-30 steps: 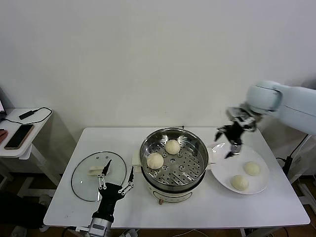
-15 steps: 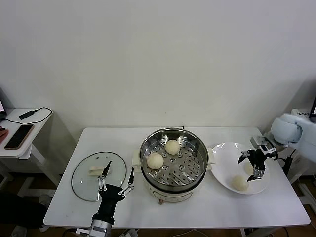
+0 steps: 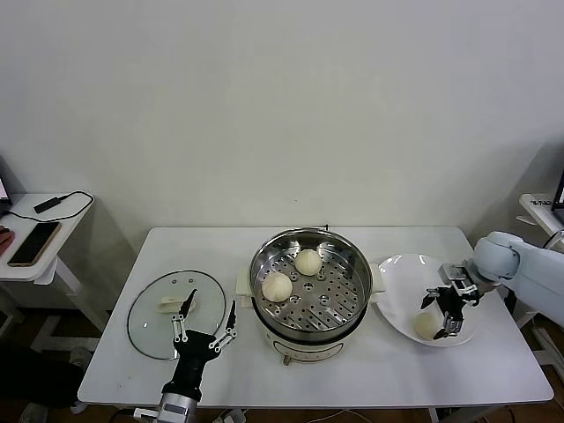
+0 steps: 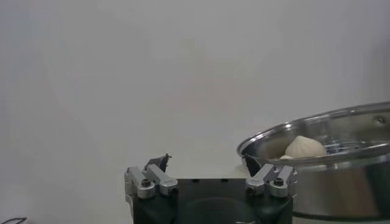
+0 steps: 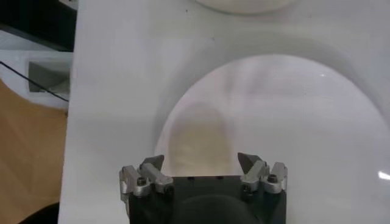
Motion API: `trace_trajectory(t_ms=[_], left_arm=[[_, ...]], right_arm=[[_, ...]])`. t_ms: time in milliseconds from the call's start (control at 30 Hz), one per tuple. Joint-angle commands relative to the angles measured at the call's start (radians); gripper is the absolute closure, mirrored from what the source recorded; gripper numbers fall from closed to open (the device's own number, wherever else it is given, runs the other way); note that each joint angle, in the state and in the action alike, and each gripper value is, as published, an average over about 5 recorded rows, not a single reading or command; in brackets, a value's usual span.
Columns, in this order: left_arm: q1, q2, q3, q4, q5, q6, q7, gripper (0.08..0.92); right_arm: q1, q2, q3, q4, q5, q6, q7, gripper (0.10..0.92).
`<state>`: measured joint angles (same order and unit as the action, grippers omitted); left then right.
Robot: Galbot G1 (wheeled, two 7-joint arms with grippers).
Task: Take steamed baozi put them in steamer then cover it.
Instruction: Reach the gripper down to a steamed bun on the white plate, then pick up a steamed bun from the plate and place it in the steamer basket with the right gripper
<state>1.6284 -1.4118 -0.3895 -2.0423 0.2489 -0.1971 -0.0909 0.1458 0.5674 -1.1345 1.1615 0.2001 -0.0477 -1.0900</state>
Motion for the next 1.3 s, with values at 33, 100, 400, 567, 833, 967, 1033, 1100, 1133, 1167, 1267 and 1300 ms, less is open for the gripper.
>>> trace_trajectory(t_ms=[33, 100, 400, 567, 833, 967, 1033, 1100, 1133, 1167, 1267, 1300], left_arm=[[-0.002, 0.0, 0.0, 0.005, -0.001, 0.001, 0.0, 0.177], [-0.004, 0.0, 0.001, 0.008, -0.001, 0.0, 0.0, 0.177], [-0.011, 0.002, 0.0, 0.015, -0.003, -0.002, -0.001, 0.177], [-0.015, 0.005, 0.003, 0.015, -0.003, -0.002, -0.001, 0.177], [-0.018, 0.011, 0.008, 0.014, -0.004, -0.002, 0.0, 0.177], [-0.018, 0.013, 0.009, 0.008, -0.005, -0.002, -0.001, 0.177], [-0.018, 0.014, 0.009, 0.005, -0.006, -0.001, -0.001, 0.177], [-0.017, 0.015, 0.009, 0.003, -0.006, -0.001, 0.0, 0.177], [-0.016, 0.015, 0.009, 0.002, -0.006, -0.002, 0.0, 0.177], [-0.016, 0.015, 0.009, 0.002, -0.006, -0.002, 0.0, 0.177], [-0.014, 0.015, 0.009, 0.001, -0.007, -0.004, -0.001, 0.177], [-0.014, 0.015, 0.009, 0.0, -0.007, -0.005, -0.001, 0.177]], right_arm=[[-0.057, 0.037, 0.049, -0.051, -0.014, 0.003, 0.0, 0.205], [-0.045, 0.041, 0.039, -0.056, -0.013, 0.001, -0.007, 0.216], [0.003, 0.03, 0.008, -0.033, 0.004, -0.01, -0.026, 0.357], [0.115, 0.0, -0.043, 0.02, 0.028, -0.01, -0.048, 0.367], [0.509, 0.013, -0.222, 0.167, 0.077, 0.125, -0.111, 0.364], [0.68, 0.072, -0.31, 0.281, 0.097, 0.216, -0.107, 0.368], [0.721, 0.11, -0.315, 0.323, 0.065, 0.282, -0.103, 0.37], [0.752, 0.158, -0.307, 0.367, 0.026, 0.349, -0.099, 0.372], [0.759, 0.179, -0.303, 0.39, 0.017, 0.367, -0.094, 0.372], [0.766, 0.202, -0.3, 0.414, 0.009, 0.383, -0.09, 0.372], [0.759, 0.257, -0.296, 0.491, -0.008, 0.402, -0.074, 0.372], [0.749, 0.271, -0.293, 0.512, -0.02, 0.409, -0.068, 0.372]])
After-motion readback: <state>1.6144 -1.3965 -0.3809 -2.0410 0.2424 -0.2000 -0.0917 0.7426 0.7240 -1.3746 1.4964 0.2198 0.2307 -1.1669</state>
